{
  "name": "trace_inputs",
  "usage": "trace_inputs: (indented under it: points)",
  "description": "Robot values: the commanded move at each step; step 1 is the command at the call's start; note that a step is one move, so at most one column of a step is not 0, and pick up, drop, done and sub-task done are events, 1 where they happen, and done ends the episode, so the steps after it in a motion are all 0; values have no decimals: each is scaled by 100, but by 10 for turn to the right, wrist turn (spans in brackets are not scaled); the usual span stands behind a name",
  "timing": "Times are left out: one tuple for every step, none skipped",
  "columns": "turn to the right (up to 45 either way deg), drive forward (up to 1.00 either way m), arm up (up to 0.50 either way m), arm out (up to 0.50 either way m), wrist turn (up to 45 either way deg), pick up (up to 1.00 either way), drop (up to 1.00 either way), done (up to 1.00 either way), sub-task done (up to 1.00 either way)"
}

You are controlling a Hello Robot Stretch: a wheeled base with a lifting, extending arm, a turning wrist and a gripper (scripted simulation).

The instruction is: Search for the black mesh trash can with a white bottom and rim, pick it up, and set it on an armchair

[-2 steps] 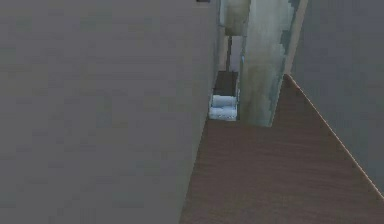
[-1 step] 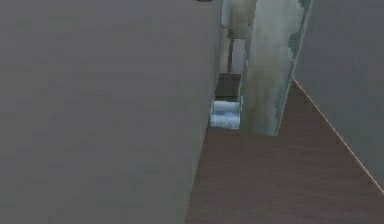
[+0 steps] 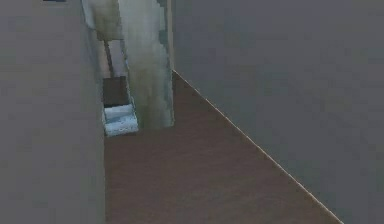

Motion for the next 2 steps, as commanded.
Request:
trace_inputs:
  points:
    - [0, 100, 0, 0, 0, 0, 0, 0, 0]
    - [0, 100, 0, 0, 0, 0, 0, 0, 0]
